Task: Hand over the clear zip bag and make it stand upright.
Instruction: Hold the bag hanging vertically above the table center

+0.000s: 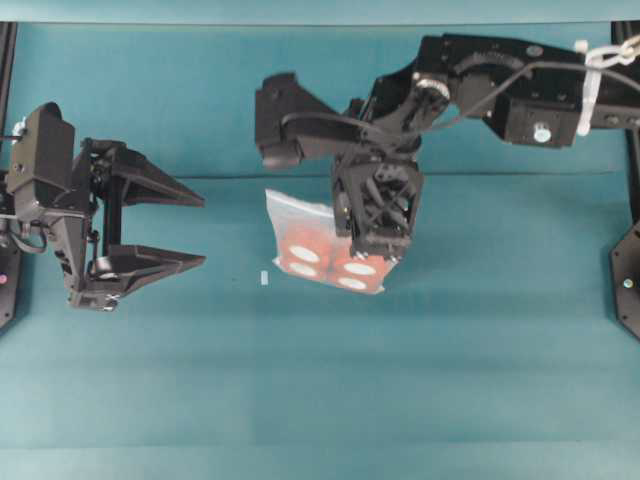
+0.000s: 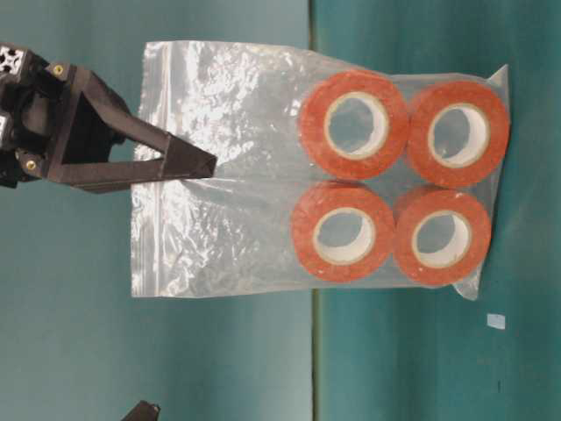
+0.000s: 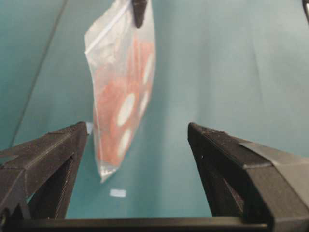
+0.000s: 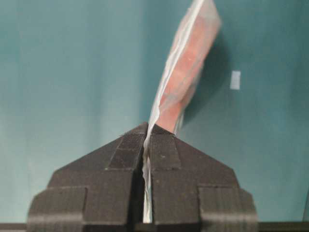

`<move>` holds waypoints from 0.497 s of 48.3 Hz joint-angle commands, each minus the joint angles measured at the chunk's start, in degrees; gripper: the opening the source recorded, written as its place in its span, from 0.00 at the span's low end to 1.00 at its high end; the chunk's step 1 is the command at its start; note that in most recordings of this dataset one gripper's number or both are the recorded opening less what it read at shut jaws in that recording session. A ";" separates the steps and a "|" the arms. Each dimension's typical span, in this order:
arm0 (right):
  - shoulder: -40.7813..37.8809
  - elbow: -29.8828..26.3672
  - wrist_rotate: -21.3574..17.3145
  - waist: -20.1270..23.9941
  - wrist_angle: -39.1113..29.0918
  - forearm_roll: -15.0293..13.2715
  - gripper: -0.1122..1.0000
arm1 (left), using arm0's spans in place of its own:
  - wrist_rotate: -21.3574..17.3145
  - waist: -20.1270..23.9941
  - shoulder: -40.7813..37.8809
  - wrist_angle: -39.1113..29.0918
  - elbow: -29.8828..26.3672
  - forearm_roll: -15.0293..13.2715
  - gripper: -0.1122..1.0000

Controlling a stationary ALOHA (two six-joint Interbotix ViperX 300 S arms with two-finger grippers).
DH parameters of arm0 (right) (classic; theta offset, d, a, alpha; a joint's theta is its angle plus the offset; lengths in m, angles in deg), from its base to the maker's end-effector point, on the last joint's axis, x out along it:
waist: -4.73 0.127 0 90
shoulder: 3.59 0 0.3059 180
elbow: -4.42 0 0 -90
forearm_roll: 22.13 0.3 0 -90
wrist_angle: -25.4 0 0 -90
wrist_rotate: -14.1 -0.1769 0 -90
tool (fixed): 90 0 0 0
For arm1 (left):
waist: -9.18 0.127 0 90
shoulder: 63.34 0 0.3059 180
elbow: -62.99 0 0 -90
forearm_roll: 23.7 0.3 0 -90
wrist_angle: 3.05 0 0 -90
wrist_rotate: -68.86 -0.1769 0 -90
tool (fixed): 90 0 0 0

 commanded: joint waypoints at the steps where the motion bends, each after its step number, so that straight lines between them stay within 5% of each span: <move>1: 0.62 -0.97 1.93 0.88 0.18 -0.09 0.10 | 0.09 0.09 0.18 0.26 -0.88 0.09 0.92; 24: 0.44 -1.58 6.15 1.14 -1.23 -0.70 0.10 | 0.09 0.09 0.18 0.26 -0.88 0.18 0.92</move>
